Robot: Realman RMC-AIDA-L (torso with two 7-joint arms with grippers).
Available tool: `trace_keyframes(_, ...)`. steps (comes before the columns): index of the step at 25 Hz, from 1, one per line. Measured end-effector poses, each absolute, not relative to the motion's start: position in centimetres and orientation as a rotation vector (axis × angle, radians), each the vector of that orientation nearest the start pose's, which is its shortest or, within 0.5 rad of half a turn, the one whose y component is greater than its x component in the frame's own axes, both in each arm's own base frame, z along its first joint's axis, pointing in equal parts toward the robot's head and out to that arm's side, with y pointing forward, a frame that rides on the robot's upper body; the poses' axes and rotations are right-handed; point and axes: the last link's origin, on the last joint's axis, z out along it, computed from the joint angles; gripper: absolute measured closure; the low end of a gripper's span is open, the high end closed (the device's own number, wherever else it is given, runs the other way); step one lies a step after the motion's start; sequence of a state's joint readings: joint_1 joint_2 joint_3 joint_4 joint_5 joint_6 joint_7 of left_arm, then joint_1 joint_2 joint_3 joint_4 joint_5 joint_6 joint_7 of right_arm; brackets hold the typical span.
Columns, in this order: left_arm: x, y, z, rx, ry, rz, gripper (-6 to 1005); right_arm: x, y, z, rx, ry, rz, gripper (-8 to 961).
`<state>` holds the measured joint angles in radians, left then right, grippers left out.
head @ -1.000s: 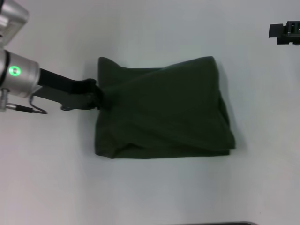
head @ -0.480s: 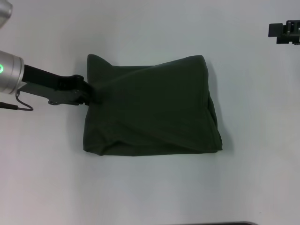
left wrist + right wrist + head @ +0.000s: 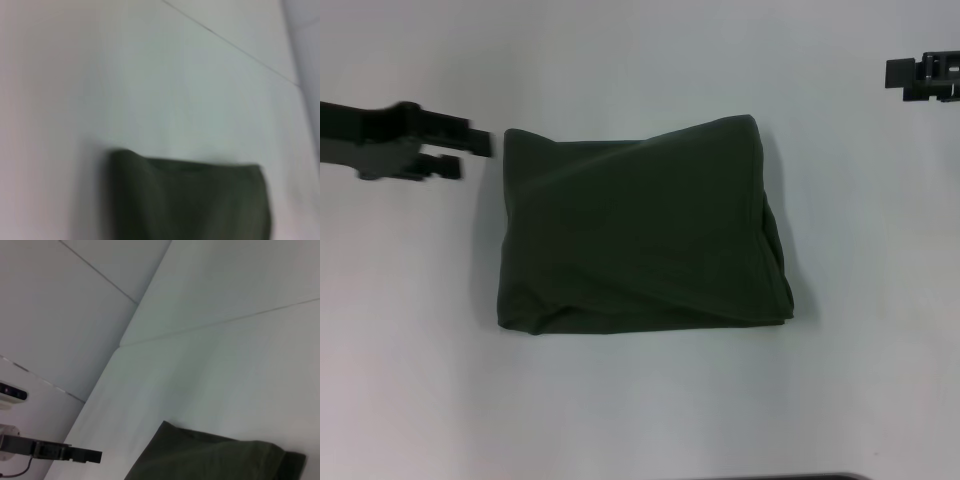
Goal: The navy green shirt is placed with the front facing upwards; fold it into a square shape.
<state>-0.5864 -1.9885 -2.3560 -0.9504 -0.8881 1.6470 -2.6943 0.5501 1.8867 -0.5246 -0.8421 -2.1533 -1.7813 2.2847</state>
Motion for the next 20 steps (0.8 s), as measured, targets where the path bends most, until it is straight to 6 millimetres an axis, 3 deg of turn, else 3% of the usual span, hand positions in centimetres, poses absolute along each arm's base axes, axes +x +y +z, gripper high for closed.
trace_keyframes(6, -22.6, 33.3, 3.1, -2.478, -1.998, -0.432, 438, 27.4, 33.6, 11.1, -2.470, 1.646, 0.607, 52)
trace_keyframes(9, -21.7, 32.6, 1.9, -2.533, -2.020, -0.447, 222, 27.1, 33.3, 10.5, -2.518, 1.675, 0.578, 66)
trace_keyframes(15, -21.4, 32.5, 1.2, -2.556, -2.011, -0.434, 120, 27.0, 33.1, 10.1, -2.541, 1.693, 0.572, 95)
trace_keyframes(20, -21.3, 32.5, 1.3, -2.554, -2.019, -0.451, 350, 27.0, 32.8, 10.1, -2.546, 1.706, 0.579, 118)
